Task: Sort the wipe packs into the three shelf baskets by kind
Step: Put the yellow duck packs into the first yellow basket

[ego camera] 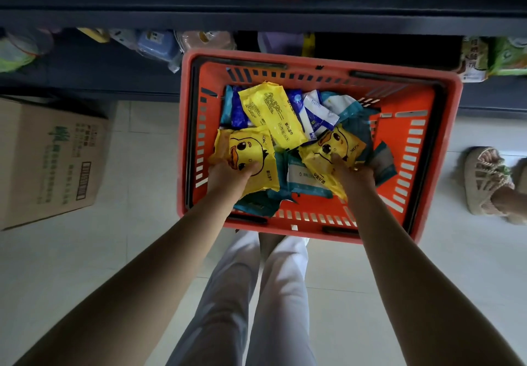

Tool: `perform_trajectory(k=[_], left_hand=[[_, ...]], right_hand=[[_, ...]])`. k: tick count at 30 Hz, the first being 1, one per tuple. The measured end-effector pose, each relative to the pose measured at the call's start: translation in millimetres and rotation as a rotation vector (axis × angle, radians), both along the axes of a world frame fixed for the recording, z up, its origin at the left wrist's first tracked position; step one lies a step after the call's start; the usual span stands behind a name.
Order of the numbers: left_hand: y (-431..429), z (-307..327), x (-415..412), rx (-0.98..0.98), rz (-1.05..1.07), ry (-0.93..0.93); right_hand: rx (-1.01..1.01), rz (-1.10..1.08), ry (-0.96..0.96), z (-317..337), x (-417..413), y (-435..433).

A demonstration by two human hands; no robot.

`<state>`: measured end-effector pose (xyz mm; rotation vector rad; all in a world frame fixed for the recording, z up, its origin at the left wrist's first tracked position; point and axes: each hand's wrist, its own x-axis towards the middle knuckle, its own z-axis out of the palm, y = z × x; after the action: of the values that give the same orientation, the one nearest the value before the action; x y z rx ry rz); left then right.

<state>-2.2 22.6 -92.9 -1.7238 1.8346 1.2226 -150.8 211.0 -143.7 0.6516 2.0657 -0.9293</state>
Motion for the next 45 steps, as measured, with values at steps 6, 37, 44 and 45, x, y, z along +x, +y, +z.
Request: perform_trajectory(k=[6, 37, 44, 45], left_hand=[[6, 9, 6, 0.143, 0.315, 0.185], [-174, 474, 143, 0.013, 0.491, 0.936], [-274, 515, 158, 0.031, 0.416, 1.082], [-287, 521, 157, 0.051, 0.404, 1.109]], right_hand=[[-0.049, -0.088, 0.020, 4, -3, -4], [-0.814, 0.290, 0.276, 517, 94, -207], [-0.893, 0.280, 0.381, 560, 113, -293], [-0.903, 0.284, 0.398, 567, 112, -301]])
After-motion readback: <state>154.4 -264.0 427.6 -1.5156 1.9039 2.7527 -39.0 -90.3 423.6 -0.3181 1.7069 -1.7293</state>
